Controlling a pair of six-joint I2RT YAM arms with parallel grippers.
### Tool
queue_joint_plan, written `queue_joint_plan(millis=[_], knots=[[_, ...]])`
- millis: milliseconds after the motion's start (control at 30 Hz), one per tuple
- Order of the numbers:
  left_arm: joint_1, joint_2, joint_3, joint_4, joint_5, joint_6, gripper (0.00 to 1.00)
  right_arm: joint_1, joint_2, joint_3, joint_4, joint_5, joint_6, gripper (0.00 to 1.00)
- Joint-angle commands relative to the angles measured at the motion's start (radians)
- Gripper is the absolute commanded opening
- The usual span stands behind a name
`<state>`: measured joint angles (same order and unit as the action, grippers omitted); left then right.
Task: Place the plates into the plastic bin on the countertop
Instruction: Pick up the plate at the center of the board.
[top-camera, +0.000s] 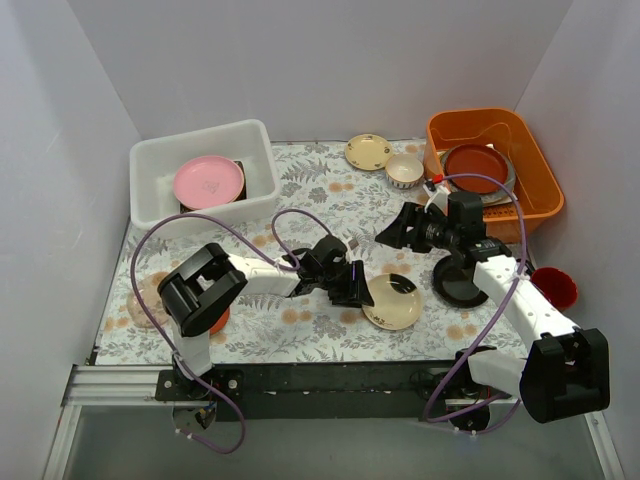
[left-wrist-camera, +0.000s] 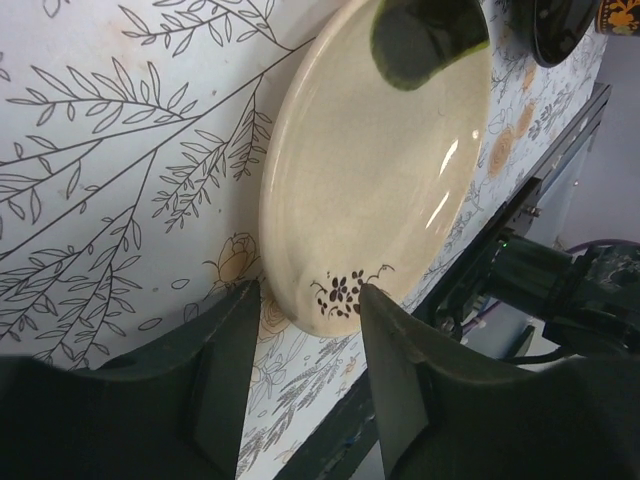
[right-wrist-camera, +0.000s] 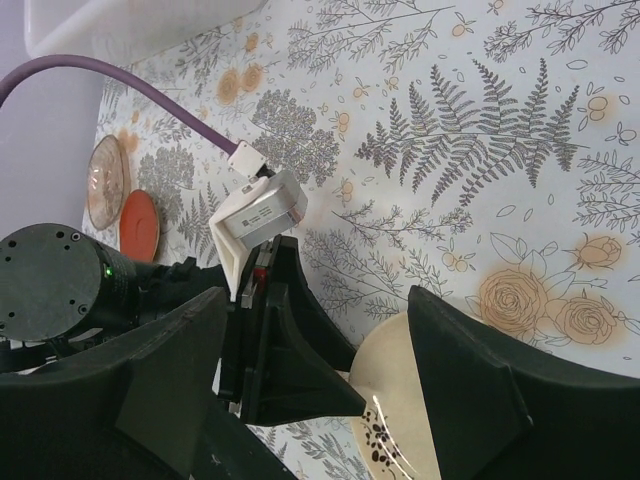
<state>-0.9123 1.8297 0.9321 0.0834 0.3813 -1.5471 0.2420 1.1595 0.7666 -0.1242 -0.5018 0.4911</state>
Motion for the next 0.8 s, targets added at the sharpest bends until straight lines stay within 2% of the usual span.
queue_joint_plan(millis=[0,233,533,767], knots=[[-0.013,0.043,0.002,0.009,0.002,-0.01,0.4,-0.012,-0.027,0.0,0.026,-0.024,-0.017,0.81],[-0.013,0.091,0.019,0.015,0.021,-0.008,0.29,-0.015,-0.029,-0.007,0.032,-0.035,-0.019,0.81],[-0.011,0.114,0.037,0.006,0.036,-0.004,0.0,-0.018,-0.03,-0.02,0.04,-0.044,-0.022,0.8],[-0.01,0.086,0.039,-0.017,0.004,-0.001,0.0,-0.018,-0.035,-0.032,0.041,-0.047,-0.02,0.8]])
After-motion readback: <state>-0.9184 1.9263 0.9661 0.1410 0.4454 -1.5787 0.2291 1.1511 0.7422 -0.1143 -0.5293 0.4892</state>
